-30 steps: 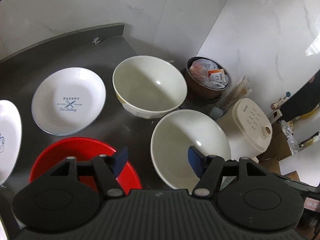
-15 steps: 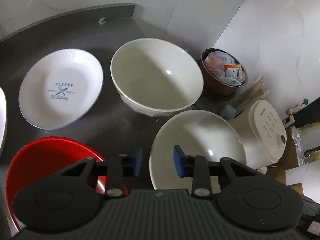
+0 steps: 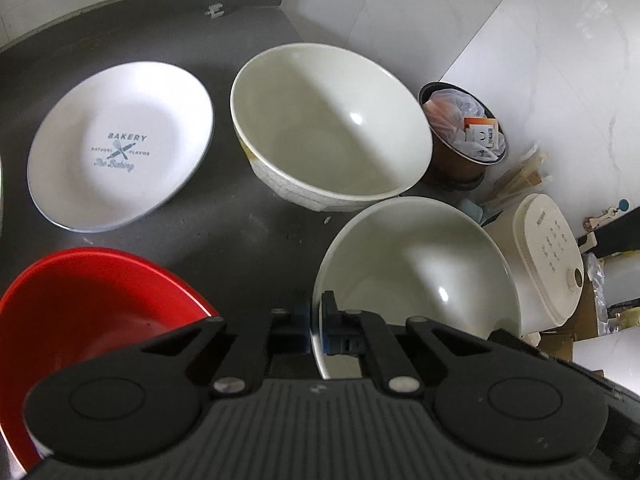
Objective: Organize plates and bowls
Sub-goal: 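Close both grippers on the rim of the large cream bowl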
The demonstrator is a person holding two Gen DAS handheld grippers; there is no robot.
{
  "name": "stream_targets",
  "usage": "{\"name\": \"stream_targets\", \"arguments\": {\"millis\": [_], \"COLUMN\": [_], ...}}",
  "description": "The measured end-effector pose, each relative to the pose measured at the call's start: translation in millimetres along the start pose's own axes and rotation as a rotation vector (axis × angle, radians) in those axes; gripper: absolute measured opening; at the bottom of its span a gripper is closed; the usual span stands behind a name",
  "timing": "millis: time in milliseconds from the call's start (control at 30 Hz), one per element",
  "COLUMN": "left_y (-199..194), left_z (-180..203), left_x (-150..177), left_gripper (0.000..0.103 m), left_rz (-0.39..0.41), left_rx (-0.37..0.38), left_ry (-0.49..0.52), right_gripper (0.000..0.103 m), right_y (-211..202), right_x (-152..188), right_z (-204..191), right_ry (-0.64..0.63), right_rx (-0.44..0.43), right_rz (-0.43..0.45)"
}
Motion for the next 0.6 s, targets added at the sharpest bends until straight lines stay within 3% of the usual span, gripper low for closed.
{"name": "stream_targets", "arguments": {"millis": [600], "left_y": [-77], "left_z": [-18], "left_x": [-8], "left_gripper": [0.004], "left_rz": [0.128], "left_rx": [0.058], "left_ry": [0.021], "right_gripper": [0.009], "right_y": [-47], "right_x": [-13], "right_z": [-44], "right_ry": [-0.042], "right_rx": [-0.025], "right_rz": [0.114]}}
Point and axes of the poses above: each gripper's, at about its wrist camera, not at the fingertips, and y roughly the way its jaws point, z to its right, x to its underside, the point moved 4 cm from there along y, roughly the way its jaws point, and after that the axes turned 4 degrees about -y, right-handed, at the moved point
